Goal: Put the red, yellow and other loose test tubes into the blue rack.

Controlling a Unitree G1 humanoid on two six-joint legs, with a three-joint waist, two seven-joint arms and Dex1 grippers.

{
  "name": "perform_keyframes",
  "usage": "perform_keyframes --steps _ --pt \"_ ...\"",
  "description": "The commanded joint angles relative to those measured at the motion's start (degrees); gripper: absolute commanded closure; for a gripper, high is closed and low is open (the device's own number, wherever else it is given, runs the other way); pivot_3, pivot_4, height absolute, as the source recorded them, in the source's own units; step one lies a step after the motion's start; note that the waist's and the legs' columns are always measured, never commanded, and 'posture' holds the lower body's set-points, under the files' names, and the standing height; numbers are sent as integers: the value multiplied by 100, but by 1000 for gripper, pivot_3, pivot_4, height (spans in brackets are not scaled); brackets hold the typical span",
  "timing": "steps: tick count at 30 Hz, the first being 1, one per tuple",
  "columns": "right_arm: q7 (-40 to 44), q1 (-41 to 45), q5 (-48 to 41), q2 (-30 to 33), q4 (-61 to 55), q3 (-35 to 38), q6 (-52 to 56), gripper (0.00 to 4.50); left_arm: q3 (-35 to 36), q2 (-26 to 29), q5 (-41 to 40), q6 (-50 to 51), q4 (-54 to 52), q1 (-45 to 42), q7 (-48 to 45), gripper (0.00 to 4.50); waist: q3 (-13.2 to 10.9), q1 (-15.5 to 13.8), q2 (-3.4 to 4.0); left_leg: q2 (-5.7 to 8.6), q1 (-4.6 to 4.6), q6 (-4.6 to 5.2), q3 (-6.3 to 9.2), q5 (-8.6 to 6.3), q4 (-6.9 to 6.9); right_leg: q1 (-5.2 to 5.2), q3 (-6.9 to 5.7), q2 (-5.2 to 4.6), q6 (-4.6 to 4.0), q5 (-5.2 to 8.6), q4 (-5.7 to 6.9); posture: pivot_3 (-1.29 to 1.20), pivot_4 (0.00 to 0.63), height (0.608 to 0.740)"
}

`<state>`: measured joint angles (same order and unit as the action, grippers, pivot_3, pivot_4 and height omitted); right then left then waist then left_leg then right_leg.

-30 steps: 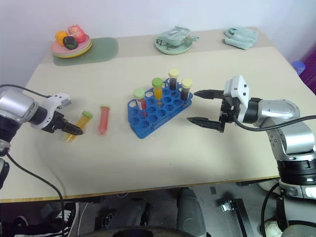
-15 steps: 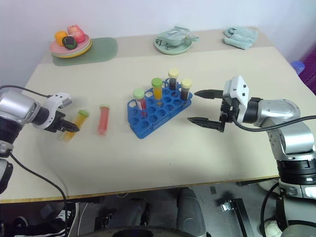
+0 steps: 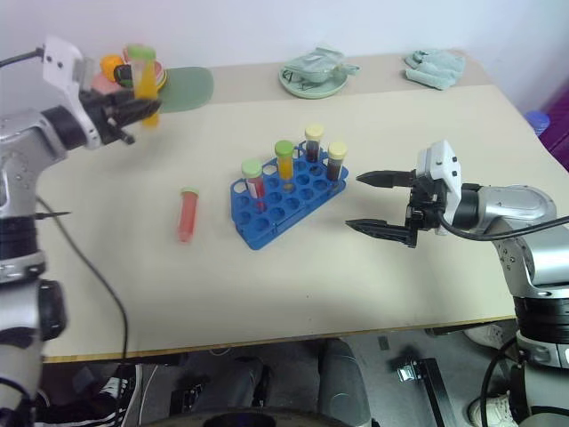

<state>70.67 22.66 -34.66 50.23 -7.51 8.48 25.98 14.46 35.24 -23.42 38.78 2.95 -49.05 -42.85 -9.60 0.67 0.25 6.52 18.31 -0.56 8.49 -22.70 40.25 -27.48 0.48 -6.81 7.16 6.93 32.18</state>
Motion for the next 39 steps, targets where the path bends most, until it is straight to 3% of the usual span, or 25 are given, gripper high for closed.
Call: perform_keyframes --steps 1,8,16,22,39 --pt "-58 246 -44 -21 21 95 -12 0 -21 -479 -285 -910 -493 5 -97 3695 1 10 1 -2 0 0 -5 0 -1 -2 1 1 0 0 0 0 150 740" --pt "-203 163 -51 100 -28 286 45 0 -1486 -1766 584 -2633 -327 226 -96 3695 2 -125 1 -1 -2 1 -24 0 7 8 2 -2 1 -10 -10 0 150 740" --pt "-257 -302 -164 340 -235 713 206 0 -1973 -2560 1014 -3186 185 471 478 3695 2 -146 1 -3 -3 2 -30 0 7 10 5 -1 -1 -15 -12 0 150 740" --pt "-271 -393 -208 380 -313 806 305 0 -2492 -2883 1487 -3623 535 811 620 3695 3 -151 1 -2 -6 3 -32 -1 6 15 6 0 0 -16 -14 0 150 740" --pt "-14 -1025 -372 859 -378 1319 675 0 -3147 -2899 2745 -5204 1679 1109 977 3695 4 -192 2 -4 -11 7 -37 -3 6 24 7 0 2 -19 -20 0 150 740"
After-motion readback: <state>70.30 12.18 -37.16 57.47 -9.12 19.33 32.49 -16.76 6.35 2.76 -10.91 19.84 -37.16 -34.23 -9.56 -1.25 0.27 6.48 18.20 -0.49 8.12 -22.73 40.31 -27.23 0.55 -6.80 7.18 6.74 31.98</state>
